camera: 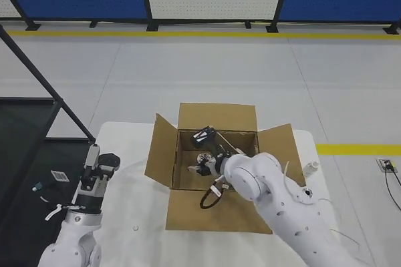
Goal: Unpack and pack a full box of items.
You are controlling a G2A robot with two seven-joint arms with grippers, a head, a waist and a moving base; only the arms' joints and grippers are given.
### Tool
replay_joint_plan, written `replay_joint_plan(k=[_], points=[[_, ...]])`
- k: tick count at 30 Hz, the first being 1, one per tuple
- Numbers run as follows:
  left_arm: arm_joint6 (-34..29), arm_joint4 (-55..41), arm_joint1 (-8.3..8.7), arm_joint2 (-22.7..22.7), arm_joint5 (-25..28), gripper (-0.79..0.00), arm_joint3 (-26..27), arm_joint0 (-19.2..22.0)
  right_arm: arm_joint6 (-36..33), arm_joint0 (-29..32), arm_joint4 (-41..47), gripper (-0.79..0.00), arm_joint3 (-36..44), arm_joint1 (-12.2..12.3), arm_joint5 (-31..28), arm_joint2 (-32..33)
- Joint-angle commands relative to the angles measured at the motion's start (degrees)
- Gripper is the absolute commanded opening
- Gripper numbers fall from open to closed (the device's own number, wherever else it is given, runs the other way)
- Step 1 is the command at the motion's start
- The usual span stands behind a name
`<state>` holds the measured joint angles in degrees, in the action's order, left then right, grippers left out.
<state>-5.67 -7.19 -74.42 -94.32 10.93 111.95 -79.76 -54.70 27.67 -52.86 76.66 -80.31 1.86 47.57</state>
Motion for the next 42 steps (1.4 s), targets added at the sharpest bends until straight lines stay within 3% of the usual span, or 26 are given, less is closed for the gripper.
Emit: replay_joint_plan(k=[1,11,19,20,23,29,36,42], points=[[-0.1,-0.2,0.01,-0.2,0.1,0.0,0.0,-0.2,1.9,-2.5,1.4,0.0,-6.8,-1.2,0.0,-2.2],[-0.8,-0.5,0.09,-0.9,0.0,0.0,0.3,-0.7,12.5,-9.8,5.6,0.0,-30.0,-7.7,-0.5,-9.8],[-1.3,-0.6,0.17,-1.4,-0.3,0.0,0.4,-0.8,18.5,-12.3,7.3,0.0,-40.4,-11.7,-0.3,-12.1],[-1.3,-0.6,0.18,-1.4,-0.4,0.0,0.4,-0.8,18.9,-12.6,7.7,-0.025,-41.4,-12.2,-0.6,-12.2],[-1.4,-0.7,0.21,-1.6,-0.5,0.0,0.3,-0.7,19.9,-13.5,8.5,-0.416,-44.6,-13.4,-1.5,-12.5],[-1.7,-0.7,0.24,-1.6,-0.6,0.0,0.3,-0.5,20.8,-14.7,9.5,-0.785,-48.8,-15.0,-3.4,-12.4],[-2.1,-0.3,0.28,-1.2,-1.1,0.0,0.2,0.3,22.7,-15.3,9.8,-0.785,-51.1,-15.7,-5.1,-11.6],[-2.5,0.3,0.3,-0.4,-1.4,0.0,-0.1,1.1,25.7,-14.5,8.7,-0.785,-48.5,-14.9,-5.5,-10.1]])
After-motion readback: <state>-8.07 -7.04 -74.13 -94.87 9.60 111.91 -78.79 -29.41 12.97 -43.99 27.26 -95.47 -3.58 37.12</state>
